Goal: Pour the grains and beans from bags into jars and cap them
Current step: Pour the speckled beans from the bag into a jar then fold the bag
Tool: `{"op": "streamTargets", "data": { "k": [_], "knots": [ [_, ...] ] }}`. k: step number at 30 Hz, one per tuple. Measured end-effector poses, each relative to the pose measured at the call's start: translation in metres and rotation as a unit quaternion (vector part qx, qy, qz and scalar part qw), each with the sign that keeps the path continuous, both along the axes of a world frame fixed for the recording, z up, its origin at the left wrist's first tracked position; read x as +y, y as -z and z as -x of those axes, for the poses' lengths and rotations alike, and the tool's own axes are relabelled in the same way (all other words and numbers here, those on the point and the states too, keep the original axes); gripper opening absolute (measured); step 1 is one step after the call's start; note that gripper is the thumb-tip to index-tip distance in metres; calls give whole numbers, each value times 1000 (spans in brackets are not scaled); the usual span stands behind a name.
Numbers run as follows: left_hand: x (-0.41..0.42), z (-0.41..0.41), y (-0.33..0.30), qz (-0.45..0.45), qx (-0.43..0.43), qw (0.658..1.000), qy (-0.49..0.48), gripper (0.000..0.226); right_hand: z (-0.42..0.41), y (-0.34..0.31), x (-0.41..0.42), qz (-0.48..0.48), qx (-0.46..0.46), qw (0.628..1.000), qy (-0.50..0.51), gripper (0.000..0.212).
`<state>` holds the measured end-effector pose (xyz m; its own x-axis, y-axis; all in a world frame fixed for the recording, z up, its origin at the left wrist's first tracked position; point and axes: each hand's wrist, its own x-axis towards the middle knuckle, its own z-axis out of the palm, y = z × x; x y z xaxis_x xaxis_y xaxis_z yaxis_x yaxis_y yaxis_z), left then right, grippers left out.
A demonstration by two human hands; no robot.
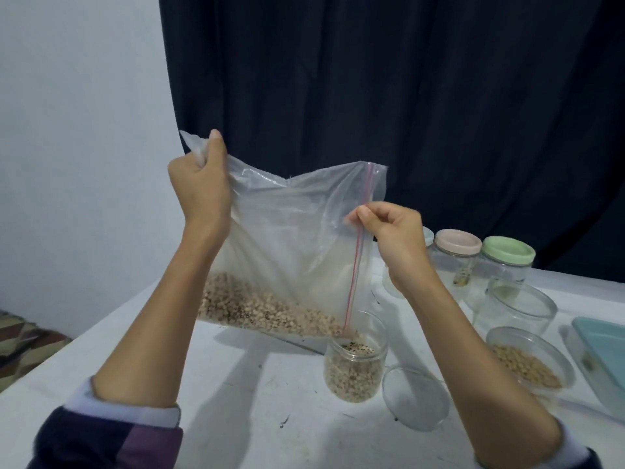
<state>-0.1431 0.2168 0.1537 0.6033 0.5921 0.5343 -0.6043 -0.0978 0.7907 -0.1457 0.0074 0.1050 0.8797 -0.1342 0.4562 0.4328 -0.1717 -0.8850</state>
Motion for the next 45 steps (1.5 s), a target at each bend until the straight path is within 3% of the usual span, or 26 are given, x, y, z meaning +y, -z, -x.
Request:
{"op": "streamTargets", "data": {
  "k": [13,45],
  "knots": [
    [4,1,-3,5,-7,1000,4,55,2,-3,2,-6,-17,1000,-3,23],
    [-6,7,-12,-8,-20,1000,-2,57,-1,-3,4,-22,-19,1000,1,27]
  ]
}}
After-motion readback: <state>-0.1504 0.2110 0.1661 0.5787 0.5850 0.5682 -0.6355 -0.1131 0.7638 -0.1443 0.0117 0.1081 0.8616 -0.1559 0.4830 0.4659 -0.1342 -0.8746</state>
